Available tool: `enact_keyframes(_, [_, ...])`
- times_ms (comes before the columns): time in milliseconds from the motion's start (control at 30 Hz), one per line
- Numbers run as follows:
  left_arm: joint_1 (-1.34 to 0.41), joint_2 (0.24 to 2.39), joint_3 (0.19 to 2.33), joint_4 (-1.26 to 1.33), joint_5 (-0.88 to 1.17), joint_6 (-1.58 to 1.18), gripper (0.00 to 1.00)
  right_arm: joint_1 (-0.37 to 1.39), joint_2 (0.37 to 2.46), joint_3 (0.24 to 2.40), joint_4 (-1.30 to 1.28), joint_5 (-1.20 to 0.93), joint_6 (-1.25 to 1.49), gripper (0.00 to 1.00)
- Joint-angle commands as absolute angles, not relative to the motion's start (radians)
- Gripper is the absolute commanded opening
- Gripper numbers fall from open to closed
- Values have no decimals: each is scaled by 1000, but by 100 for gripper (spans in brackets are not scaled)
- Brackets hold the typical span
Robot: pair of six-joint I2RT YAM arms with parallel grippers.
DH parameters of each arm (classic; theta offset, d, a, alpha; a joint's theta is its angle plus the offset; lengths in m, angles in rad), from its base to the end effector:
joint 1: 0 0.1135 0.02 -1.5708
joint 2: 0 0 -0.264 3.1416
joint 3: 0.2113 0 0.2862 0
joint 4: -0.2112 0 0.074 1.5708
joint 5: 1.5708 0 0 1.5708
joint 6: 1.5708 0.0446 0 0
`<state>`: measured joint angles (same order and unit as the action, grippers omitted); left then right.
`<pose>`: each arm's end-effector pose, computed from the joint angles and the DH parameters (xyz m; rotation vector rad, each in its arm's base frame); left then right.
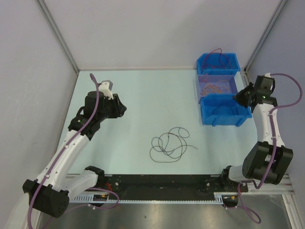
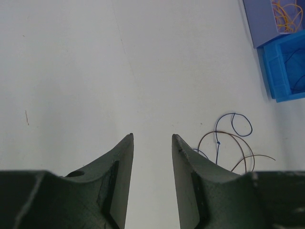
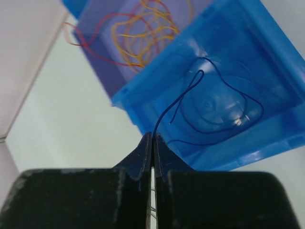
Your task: Untangle the cables
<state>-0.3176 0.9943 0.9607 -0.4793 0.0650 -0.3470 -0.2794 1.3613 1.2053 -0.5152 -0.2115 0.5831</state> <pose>0.2471 -0.0843 0.3273 0.0091 2.1170 -0.4687 0.3322 -0.0856 0.3144 0.8364 2.0938 0.4007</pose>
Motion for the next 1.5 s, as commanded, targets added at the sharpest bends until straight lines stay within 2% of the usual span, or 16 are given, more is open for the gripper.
enact_keyframes(0, [-310,976,950,-443,81,-331,43,-278,1399,1170,-523,-107,600,0])
enact_keyframes(367, [-310,977,951,-443,78,-331,43,-290,1393,1163,-526,-107,603,0])
enact_keyframes(500, [-311,977,950,-445,78,-331,43,-288,1355,1163,-517,-132,588,68])
enact_keyframes(600, [-311,979,948,-443,80,-331,43,-279,1318,1163,-508,-124,586,77])
enact_keyframes(967, [-311,996,946,-437,115,-334,43,-181,1166,1167,-520,-121,586,78])
enact_keyframes(1133, [-339,1025,945,-426,149,-344,45,36,1137,1166,-574,-23,568,77])
enact_keyframes(1333, [-480,1101,974,-442,124,-356,53,273,1118,1132,-664,113,566,77])
enact_keyframes(1467, [-587,1164,966,-405,104,-399,56,344,1071,1052,-667,130,595,77])
